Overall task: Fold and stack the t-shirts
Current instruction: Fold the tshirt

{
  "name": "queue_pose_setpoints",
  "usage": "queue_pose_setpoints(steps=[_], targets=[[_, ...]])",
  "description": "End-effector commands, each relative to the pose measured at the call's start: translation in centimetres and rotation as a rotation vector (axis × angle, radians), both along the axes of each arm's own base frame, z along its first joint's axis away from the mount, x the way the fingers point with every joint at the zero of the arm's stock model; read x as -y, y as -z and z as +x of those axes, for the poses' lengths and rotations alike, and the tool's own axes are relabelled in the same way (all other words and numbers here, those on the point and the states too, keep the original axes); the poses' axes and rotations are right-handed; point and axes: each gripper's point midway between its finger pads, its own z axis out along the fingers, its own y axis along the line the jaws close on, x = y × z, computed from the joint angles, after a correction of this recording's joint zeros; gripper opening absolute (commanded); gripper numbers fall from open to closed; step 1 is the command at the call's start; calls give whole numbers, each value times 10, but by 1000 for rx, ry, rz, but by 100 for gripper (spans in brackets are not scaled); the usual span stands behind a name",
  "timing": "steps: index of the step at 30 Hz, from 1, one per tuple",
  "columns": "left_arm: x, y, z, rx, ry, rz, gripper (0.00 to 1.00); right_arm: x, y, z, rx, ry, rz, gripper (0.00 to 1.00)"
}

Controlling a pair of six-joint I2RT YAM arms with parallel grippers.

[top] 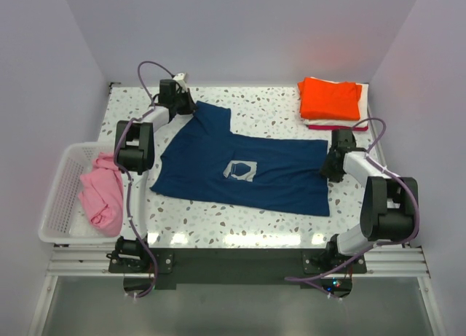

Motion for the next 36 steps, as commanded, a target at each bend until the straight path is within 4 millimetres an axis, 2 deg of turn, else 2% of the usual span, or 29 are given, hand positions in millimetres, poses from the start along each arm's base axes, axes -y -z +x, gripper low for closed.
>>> queue_pose_setpoints(steps=[1,7,11,18,28,31,36], targets=[[-7,-19,18,75,-13,-20,0,-5,-3,5,39,2,7,35],[-7,-14,17,66,-10,-23,0,-3,-19,7,107,28,1,34],[-7,-14,18,67,-10,-26,0,-8,-26,10,139,0,18,33],[-9,-14,18,65,-12,-28,0,-10,-4,-3,54,1,-1,30],[-10,-12,18,61,-13,-29,0,-7,12,-10,0,15,-14,27],[-9,-12,18,62,-13,-31,0,-7,14,-11,-5,18,-13,21],[-11,-11,18,60,-17,-32,0,-5,10,-15,-17,24,-21,6]])
